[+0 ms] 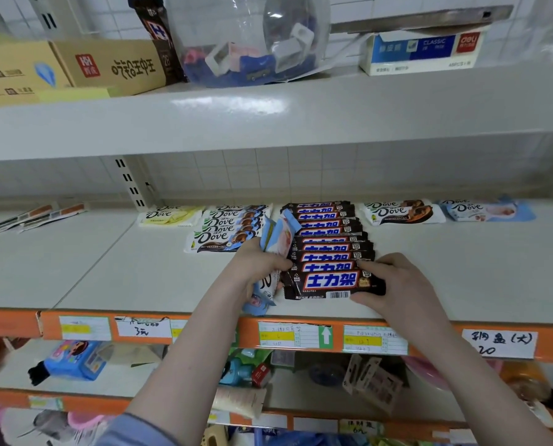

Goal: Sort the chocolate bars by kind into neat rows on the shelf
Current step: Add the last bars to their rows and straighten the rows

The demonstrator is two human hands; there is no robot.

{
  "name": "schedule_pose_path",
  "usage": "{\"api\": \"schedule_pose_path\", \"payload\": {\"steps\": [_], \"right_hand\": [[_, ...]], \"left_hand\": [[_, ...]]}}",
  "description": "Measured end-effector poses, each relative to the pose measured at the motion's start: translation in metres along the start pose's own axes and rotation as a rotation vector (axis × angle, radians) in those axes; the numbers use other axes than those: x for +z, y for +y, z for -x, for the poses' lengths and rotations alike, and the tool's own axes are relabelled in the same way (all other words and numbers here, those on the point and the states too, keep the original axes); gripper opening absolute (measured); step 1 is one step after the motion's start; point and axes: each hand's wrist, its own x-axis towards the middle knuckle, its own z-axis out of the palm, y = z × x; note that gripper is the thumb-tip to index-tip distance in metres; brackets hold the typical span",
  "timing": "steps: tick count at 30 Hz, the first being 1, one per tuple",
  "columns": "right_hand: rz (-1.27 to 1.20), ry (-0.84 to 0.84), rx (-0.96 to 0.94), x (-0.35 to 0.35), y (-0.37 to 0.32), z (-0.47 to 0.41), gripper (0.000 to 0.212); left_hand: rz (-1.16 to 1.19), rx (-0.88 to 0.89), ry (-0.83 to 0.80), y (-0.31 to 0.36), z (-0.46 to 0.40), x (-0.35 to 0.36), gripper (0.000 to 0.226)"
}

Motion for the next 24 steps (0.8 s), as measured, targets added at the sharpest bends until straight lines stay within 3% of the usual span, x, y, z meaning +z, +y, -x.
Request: {"api": "schedule_pose_path", "payload": {"steps": [5, 9, 11, 17, 24], "right_hand": [[0.104, -0.011, -0.027, -0.001, 0.000, 0.005, 0.057], [0.063, 0.107, -0.037, 0.000, -0.004, 0.006, 0.048], [0.026, 0.129, -0.038, -0.001, -0.008, 0.004, 0.044], [-0.292, 0.078, -0.025, -0.012, -0.032, -0.009, 0.033], [-0.505, -0.070, -0.091, -0.005, -0.066, -0.014, 0.025]], "left_hand": [[0.038, 0.069, 0.029, -0.009, 0.005, -0.004, 0.028], [0.243, 0.003, 0.085, -0.010, 0.012, -0.012, 0.045], [0.387, -0.024, 0.016, -0.007, 0.020, -0.016, 0.040], [0.568, 0.029, -0.198, -0.008, 0.038, -0.019, 0.027], [0.575, 0.091, -0.115, -0.017, 0.048, -0.016, 0.024]]}}
